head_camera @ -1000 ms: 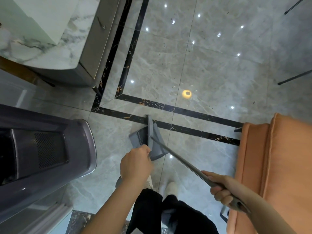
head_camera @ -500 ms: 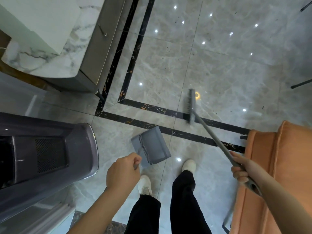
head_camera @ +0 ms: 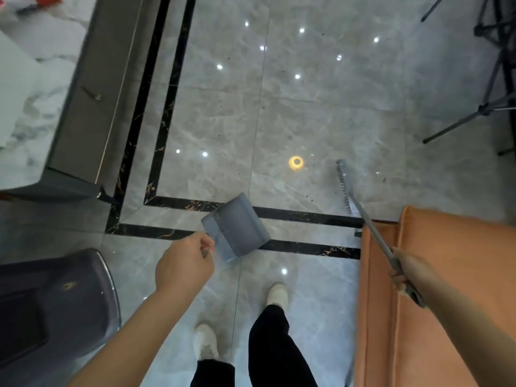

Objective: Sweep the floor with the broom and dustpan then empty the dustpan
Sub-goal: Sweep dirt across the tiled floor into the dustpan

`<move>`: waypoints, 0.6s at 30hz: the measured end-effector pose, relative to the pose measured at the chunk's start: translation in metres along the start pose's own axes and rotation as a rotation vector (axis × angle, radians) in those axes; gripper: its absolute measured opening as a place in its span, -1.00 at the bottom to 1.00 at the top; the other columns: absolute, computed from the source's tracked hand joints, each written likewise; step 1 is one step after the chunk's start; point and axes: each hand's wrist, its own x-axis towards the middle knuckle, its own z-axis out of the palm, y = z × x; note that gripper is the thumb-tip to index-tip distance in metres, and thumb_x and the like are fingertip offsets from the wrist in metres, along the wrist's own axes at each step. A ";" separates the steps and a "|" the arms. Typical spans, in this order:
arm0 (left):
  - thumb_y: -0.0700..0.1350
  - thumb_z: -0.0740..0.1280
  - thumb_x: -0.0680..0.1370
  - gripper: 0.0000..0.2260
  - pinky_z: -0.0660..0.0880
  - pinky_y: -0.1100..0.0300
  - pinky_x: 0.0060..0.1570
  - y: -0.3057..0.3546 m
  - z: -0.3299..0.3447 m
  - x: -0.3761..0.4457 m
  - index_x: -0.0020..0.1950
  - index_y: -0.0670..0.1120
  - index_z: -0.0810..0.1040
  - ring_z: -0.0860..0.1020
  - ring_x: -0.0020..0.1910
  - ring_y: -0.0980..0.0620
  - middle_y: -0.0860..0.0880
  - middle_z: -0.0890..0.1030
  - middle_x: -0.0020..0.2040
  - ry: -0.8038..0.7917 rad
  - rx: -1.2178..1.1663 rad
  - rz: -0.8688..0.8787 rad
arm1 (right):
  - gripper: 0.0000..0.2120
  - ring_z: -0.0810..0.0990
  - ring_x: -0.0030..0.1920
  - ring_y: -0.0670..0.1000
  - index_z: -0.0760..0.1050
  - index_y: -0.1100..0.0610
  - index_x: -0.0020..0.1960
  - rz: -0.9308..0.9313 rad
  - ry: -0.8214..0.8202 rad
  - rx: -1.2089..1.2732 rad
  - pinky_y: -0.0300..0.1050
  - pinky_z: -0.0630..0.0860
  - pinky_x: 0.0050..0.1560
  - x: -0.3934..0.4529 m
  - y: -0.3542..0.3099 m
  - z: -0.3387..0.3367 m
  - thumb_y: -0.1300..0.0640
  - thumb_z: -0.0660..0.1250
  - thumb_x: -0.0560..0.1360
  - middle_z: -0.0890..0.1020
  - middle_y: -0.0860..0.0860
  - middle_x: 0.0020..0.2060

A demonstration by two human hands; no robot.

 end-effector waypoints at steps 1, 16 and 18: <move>-0.15 0.30 0.52 -0.86 0.58 0.08 -0.25 0.007 0.001 0.006 0.01 0.06 0.58 0.62 -0.26 -0.07 0.02 0.65 -0.14 0.008 -0.003 0.007 | -0.70 0.21 -0.73 -0.12 0.35 0.05 0.28 -0.003 0.024 -0.040 -0.38 0.24 -0.68 0.007 -0.003 -0.003 0.20 -0.02 0.62 0.29 0.06 -0.41; -0.13 0.34 0.51 -0.92 0.36 0.18 -0.34 0.032 -0.002 0.042 -0.06 0.02 0.61 0.51 -0.32 -0.05 0.05 0.52 -0.32 0.113 0.094 -0.048 | -0.60 0.19 -0.66 -0.10 0.42 0.00 0.36 -0.003 -0.133 -0.161 -0.37 0.17 -0.65 -0.018 -0.001 0.016 0.24 0.02 0.62 0.29 0.05 -0.47; -0.14 0.33 0.52 -0.92 0.34 0.18 -0.33 0.034 -0.002 0.042 -0.04 0.01 0.60 0.49 -0.32 -0.04 0.06 0.51 -0.31 0.111 0.093 -0.053 | -0.60 0.20 -0.65 -0.08 0.40 0.00 0.38 -0.047 -0.098 -0.170 -0.36 0.17 -0.66 -0.023 -0.010 0.009 0.23 0.01 0.63 0.29 0.07 -0.46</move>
